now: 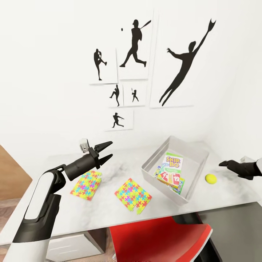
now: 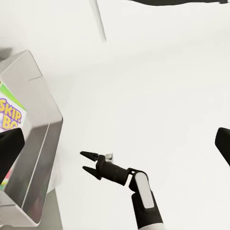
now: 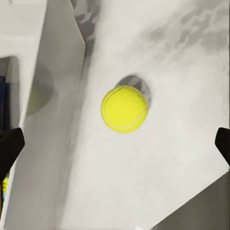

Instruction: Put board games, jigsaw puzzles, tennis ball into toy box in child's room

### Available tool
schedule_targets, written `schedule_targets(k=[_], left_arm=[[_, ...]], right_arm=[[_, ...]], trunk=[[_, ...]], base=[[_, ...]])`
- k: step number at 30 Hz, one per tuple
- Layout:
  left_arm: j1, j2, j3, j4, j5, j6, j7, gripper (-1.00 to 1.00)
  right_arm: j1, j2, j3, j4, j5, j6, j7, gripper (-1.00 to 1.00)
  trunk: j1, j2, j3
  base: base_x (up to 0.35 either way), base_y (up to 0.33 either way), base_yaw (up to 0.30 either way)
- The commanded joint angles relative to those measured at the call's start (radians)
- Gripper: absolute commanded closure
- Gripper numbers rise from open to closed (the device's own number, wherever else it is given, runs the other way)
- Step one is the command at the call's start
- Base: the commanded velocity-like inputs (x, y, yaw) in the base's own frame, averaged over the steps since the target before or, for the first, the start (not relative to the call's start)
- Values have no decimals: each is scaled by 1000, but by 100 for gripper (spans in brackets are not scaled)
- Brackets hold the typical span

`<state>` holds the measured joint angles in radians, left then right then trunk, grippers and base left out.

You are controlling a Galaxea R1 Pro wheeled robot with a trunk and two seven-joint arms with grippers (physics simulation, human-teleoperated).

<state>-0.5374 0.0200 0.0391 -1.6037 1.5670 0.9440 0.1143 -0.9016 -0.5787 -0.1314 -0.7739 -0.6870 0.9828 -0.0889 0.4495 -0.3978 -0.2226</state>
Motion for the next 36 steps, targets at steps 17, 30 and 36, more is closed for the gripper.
schedule_targets(k=[17, 30, 36], left_arm=[[-5, -2, -2, 4, 10, 4, 14, -100], [-7, -2, -2, 4, 10, 4, 15, -100], [-7, -1, -2, 3, 10, 4, 14, -100]], right_arm=[[-23, -5, 25, 0, 90, -98, 35, -100], [-25, 5, 87, 16, 100, -106, 107, -100], [-25, 7, 115, 18, 100, -108, 112, -100]], trunk=[[1, -2, -30], [1, -2, -51], [1, -2, -61]], base=[[0, 0, 0], [0, 0, 0], [0, 0, 0]])
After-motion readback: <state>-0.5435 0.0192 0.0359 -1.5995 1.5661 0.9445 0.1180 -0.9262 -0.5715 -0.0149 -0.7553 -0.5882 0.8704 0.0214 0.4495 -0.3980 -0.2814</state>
